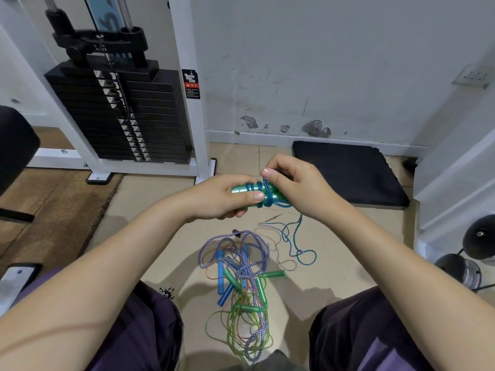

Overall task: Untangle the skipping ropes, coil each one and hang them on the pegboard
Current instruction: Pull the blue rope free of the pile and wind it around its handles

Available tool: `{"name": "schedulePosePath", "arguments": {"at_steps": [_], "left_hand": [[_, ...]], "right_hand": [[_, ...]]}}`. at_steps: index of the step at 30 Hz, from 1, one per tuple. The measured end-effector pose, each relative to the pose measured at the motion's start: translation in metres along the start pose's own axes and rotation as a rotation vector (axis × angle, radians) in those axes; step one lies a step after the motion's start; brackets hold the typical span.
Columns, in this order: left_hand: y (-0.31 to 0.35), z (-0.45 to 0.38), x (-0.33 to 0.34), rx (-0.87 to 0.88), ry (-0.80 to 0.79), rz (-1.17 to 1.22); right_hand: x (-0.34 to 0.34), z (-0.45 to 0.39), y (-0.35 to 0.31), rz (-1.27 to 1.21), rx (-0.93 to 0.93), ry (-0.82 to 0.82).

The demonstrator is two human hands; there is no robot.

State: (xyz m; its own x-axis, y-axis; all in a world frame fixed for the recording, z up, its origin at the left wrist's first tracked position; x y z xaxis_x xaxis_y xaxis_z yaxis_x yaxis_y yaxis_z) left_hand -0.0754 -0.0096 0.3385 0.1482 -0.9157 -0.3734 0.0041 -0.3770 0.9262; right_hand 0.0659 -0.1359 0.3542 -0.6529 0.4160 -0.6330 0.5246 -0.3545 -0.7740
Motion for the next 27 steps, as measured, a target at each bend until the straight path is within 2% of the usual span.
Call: {"name": "schedulePosePath", "arguments": {"at_steps": [6,11,16,23,25,27], "left_hand": [[-0.002,-0.003,0.002,-0.092,0.037,-0.042],[-0.001,-0.003,0.001,-0.117,0.025,-0.033],[-0.009,-0.008,-0.006,-0.18,0.234,0.03],[-0.016,-0.014,-0.011,-0.103,0.581,0.157],[-0.014,-0.013,-0.013,-0.065,0.57,0.147],[-0.014,-0.012,-0.012,-0.058,0.447,0.079]], "right_hand": [[-0.003,0.002,-0.01,0.005,-0.083,0.077],[-0.001,0.008,-0.014,-0.063,-0.074,-0.027],[-0.008,0.009,-0.02,-0.09,-0.138,0.014],[-0.007,0.011,-0.023,-0.089,-0.152,0.009],[-0.012,0.009,-0.02,-0.129,-0.117,0.06],[-0.017,0.006,-0.017,-0.127,-0.104,0.102]]}}
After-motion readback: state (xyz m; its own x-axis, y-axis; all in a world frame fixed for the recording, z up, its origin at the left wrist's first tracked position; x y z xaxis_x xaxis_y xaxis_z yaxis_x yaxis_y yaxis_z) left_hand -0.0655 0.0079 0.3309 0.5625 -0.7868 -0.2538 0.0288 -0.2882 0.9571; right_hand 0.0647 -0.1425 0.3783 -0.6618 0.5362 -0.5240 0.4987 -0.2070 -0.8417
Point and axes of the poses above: each hand's wrist, its own z-axis away from the middle knuckle, its own x-axis out of the palm, y = z × x, the point moved 1 cm from there along -z, towards the middle knuckle, and after that the axes turned 14 degrees about x, right-handed, at the moved point
